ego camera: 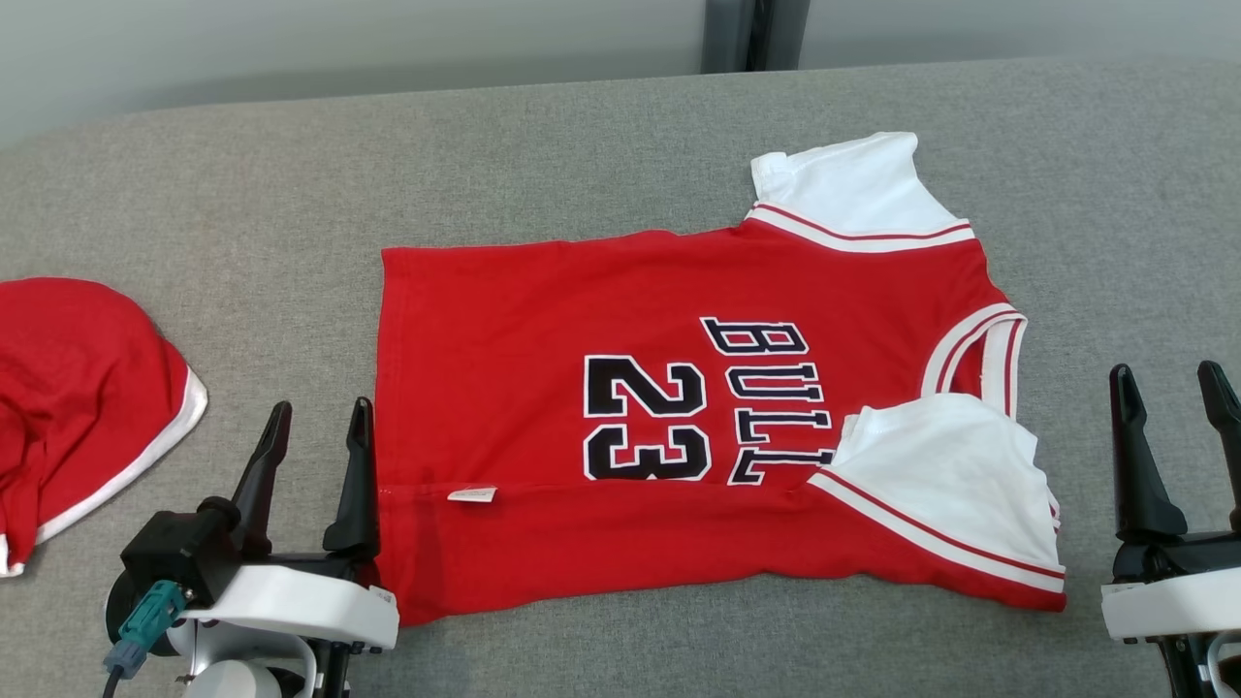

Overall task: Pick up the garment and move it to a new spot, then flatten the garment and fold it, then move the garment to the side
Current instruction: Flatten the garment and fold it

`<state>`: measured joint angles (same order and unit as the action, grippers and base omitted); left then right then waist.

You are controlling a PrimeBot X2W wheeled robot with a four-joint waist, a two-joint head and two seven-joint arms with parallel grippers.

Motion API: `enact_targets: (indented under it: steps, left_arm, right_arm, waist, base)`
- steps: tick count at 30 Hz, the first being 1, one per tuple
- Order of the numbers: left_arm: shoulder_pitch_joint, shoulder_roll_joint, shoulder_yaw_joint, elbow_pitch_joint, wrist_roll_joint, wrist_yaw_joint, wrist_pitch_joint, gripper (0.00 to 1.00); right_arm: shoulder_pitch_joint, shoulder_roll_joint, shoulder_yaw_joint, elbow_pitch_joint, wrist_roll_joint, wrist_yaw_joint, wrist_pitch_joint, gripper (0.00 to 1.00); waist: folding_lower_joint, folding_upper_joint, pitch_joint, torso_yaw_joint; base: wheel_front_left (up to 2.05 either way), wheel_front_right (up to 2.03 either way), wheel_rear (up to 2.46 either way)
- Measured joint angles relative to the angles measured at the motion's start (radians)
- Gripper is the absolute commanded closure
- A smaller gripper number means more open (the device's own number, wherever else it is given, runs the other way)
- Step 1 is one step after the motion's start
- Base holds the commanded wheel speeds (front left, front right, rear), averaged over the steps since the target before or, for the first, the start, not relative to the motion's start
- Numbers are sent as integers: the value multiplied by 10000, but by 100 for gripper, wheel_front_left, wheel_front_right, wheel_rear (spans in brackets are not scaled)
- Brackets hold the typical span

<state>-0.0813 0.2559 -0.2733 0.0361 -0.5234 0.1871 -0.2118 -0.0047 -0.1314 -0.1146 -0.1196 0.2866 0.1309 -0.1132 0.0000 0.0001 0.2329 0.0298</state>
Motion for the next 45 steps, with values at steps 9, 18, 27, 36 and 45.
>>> enact_targets:
  steps: [9, 18, 27, 36, 45]
  left_arm:
    - [-24, 8, -52, -117, 23, 121, 59, 0]
    - [-3210, 73, -454, 1450, -309, -961, 1390, 0]
    - [-5807, 157, -249, 5409, -1300, -2242, 2487, 0]
    - [-7241, 234, -263, 7848, -1661, -2882, 2625, 81]
    - [-7834, 104, -717, 8347, -1743, -3097, 2383, 100]
  right_arm:
    - [48, 102, 33, -234, -75, 0, 219, 0]
    - [-469, 123, 359, -219, 36, 0, 240, 0]
    - [-1084, 75, 842, 360, 217, 0, -63, 0]
    - [-1661, -217, 886, 918, 443, 0, -309, 0]
    - [-4852, -2077, 663, 2746, 1611, 0, 148, 0]
  waist:
    - [0, 0, 110, 46]
    - [0, 0, 998, -23]
    - [0, 0, 1878, -603]
    - [0, 0, 2452, -1004]
    - [-1, 0, 2647, -774]
  base:
    - [0, 0, 0]
    - [0, 0, 0]
    - [0, 0, 0]
    - [0, 0, 0]
    - [0, 0, 0]
